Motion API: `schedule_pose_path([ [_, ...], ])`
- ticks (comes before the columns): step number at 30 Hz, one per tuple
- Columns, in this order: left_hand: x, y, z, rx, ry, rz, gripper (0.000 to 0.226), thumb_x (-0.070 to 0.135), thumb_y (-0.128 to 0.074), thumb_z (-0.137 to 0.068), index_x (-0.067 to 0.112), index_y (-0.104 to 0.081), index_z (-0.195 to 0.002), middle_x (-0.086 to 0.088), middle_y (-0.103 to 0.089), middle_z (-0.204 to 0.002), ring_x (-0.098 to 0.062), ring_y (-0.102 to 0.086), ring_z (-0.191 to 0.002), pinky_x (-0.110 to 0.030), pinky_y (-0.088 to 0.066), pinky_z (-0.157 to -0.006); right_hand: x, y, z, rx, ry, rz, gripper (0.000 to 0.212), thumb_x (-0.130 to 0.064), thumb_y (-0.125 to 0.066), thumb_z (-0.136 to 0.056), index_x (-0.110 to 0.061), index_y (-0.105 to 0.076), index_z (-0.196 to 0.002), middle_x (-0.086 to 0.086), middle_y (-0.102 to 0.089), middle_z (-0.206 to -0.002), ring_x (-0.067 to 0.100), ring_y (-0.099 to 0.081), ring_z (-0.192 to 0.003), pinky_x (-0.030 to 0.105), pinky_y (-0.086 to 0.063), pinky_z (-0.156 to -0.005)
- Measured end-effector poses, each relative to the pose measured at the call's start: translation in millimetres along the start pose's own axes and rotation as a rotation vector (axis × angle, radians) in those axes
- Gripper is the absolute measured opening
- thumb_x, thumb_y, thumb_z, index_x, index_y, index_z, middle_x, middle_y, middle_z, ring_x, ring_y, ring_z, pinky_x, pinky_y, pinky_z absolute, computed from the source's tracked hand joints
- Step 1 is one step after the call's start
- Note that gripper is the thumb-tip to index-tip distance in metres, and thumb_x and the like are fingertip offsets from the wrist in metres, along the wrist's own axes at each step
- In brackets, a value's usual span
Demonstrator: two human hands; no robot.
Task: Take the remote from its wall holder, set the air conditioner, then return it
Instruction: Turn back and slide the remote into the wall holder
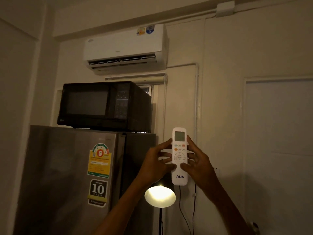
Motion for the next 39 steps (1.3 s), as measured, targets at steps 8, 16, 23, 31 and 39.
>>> schedule_pose_path([
  [8,-28.8,-83.5,-12.6,0.009,0.056,0.074,0.073,-0.003,-0.072,-0.073,0.024,-0.045,-0.135,0.003,-0.060,-0.118,-0.014,-0.065,-0.099,-0.023,-0.060,-0.075,54.4,63.6,12.3,-0.013,-0.066,0.071,0.076,0.003,-0.065,-0.079,-0.036,-0.032,-0.135,-0.011,-0.059,-0.117,0.006,-0.059,-0.107,0.015,-0.054,-0.073],
  [16,-66.0,-185.7,-27.2,-0.136,0.034,0.030,0.047,0.006,-0.073,-0.076,0.021,-0.060,-0.120,0.010,-0.066,-0.109,-0.003,-0.065,-0.094,-0.010,-0.054,-0.075,140.4,122.2,37.3,0.019,-0.214,0.129,0.054,-0.015,-0.071,-0.078,-0.026,-0.048,-0.125,-0.003,-0.061,-0.120,0.013,-0.060,-0.111,0.027,-0.056,-0.082],
  [23,-113.2,-263.0,-60.3,-0.252,0.052,0.080,0.048,0.001,-0.072,-0.077,0.026,-0.062,-0.117,0.002,-0.070,-0.110,-0.010,-0.067,-0.088,-0.011,-0.053,-0.077,214.1,178.3,27.4,0.028,-0.298,0.046,0.045,-0.016,-0.066,-0.081,-0.029,-0.050,-0.121,-0.003,-0.062,-0.118,0.008,-0.061,-0.106,0.024,-0.054,-0.080],
  [31,-187.7,-326.7,-120.2,-0.195,0.112,0.100,0.053,0.000,-0.071,-0.077,0.027,-0.059,-0.121,0.005,-0.072,-0.101,-0.001,-0.067,-0.087,-0.012,-0.052,-0.081,300.5,224.6,-22.1,0.019,-0.301,0.042,0.064,-0.012,-0.068,-0.080,-0.026,-0.039,-0.135,-0.002,-0.060,-0.124,0.013,-0.061,-0.110,0.032,-0.054,-0.088],
  [39,-241.3,-348.0,-166.7,-0.116,0.142,0.061,0.065,0.004,-0.073,-0.076,0.025,-0.050,-0.133,0.000,-0.073,-0.103,-0.004,-0.069,-0.088,-0.007,-0.051,-0.077,361.4,239.7,-65.6,0.071,-0.295,0.019,0.089,-0.012,-0.069,-0.080,-0.048,-0.014,-0.141,0.001,-0.052,-0.133,0.017,-0.057,-0.115,0.041,-0.051,-0.093],
])
Point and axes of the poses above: each hand's wrist, its own z-axis away from the middle knuckle, its own y-axis out of the back of the hand, x = y × z, the point moved 10 cm from there along -z, towards the middle knuckle
